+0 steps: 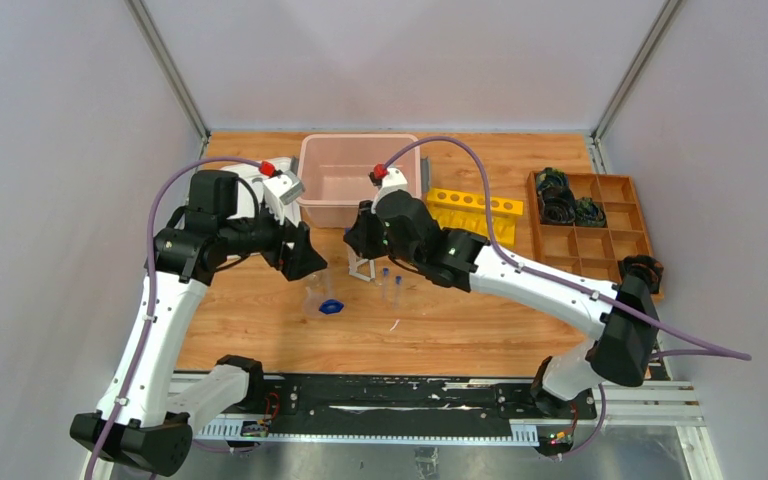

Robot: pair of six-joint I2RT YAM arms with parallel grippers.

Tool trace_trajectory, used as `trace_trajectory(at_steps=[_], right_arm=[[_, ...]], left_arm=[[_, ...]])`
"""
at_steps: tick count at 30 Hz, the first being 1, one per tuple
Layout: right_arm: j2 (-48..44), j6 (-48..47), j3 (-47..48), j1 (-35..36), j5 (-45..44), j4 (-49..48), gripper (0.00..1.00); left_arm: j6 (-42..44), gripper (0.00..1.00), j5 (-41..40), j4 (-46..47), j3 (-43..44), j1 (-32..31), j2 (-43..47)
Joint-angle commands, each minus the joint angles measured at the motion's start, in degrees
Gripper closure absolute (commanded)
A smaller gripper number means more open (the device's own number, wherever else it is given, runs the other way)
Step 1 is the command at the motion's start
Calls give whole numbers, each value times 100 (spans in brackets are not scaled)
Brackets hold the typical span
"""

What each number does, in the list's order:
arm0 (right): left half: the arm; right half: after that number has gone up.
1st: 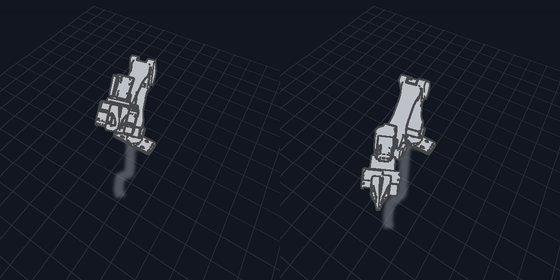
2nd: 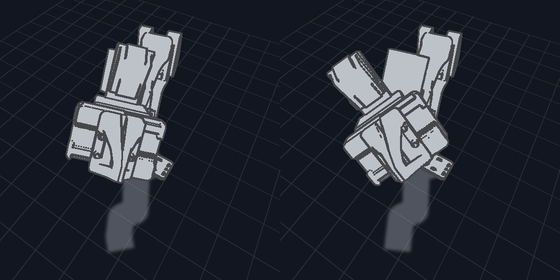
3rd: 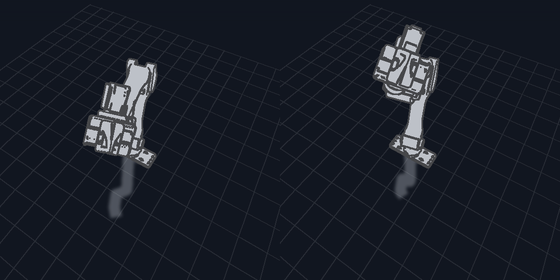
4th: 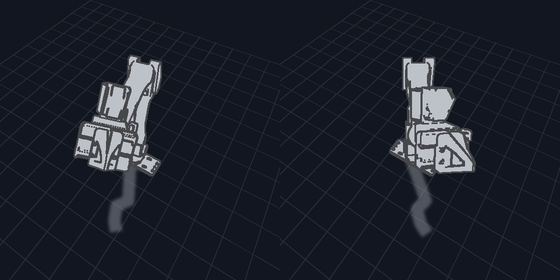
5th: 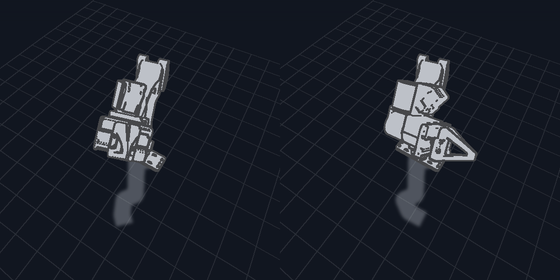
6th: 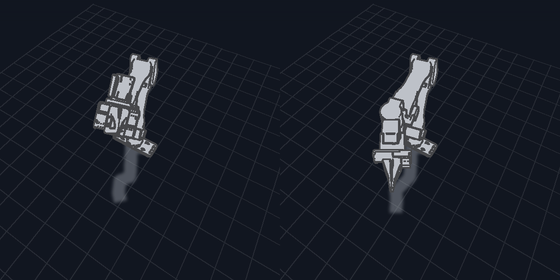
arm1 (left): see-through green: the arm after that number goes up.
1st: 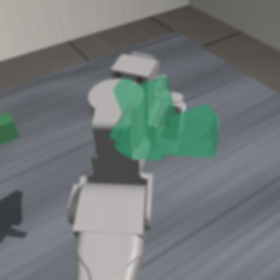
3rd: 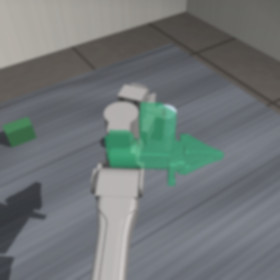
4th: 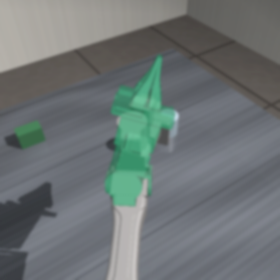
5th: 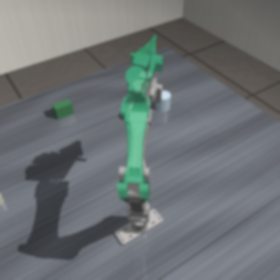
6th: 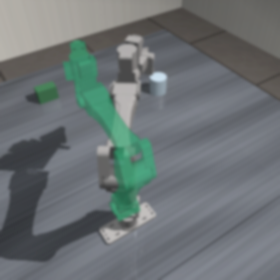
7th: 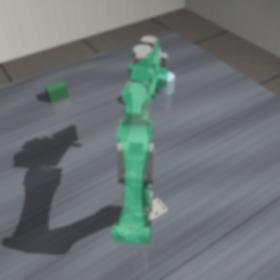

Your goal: Organize the chemistry lab equipment

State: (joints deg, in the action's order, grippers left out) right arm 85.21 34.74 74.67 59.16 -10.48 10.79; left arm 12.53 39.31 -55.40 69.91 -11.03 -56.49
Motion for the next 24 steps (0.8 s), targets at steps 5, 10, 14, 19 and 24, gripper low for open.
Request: trace_trajectory(at_steps=[5,10,14,19,24], right_arm=[[-283,-158,71,515,-148,-1962,100],[-391,-265,4,687,-288,-2187,100],[-467,-208,-128,719,-328,-2358,100],[-431,-170,-119,744,-323,-2359,100],[-380,-132,-73,726,-419,-2125,79]], left_arm=[[-408,19,955,68,-11,-14,-113],[-252,35,1209,73,14,-14,-196],[-277,50,1220,73,78,-14,-297],[-302,61,1223,72,41,-14,-334],[-94,82,1059,73,-1,-14,-175]])
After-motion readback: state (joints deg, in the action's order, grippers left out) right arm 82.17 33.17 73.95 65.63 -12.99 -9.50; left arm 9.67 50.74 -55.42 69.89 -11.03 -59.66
